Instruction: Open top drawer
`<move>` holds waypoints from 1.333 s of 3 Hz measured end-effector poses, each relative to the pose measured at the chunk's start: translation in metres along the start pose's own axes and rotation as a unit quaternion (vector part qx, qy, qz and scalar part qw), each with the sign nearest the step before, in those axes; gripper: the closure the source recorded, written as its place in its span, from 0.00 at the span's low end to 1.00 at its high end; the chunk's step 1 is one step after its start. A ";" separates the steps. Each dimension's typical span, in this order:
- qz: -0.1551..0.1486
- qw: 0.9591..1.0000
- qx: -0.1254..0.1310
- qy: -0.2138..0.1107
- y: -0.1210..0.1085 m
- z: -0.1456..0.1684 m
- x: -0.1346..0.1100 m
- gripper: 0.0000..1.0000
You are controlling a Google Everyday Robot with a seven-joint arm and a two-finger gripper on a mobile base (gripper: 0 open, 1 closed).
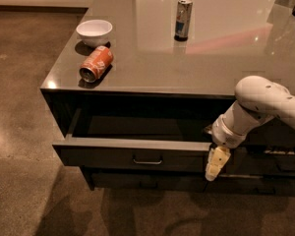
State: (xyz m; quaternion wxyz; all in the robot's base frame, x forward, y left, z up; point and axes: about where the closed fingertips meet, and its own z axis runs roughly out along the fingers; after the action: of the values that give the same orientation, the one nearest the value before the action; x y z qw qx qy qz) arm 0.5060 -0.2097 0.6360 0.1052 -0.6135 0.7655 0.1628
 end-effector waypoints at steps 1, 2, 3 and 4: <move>-0.001 1.000 -0.004 -0.017 -0.005 -0.001 0.001 0.00; -0.016 0.999 0.001 -0.030 -0.006 -0.017 -0.006 0.00; -0.026 0.999 0.003 -0.032 -0.005 -0.034 -0.017 0.00; -0.021 0.999 0.011 -0.035 -0.013 -0.044 -0.022 0.17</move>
Offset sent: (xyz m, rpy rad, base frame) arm 0.0133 -0.0046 0.0461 0.0851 -0.0726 0.0452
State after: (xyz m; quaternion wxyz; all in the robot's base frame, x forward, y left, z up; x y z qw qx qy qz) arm 0.5253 -0.2086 0.6828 0.1421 -0.6222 0.7500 0.1740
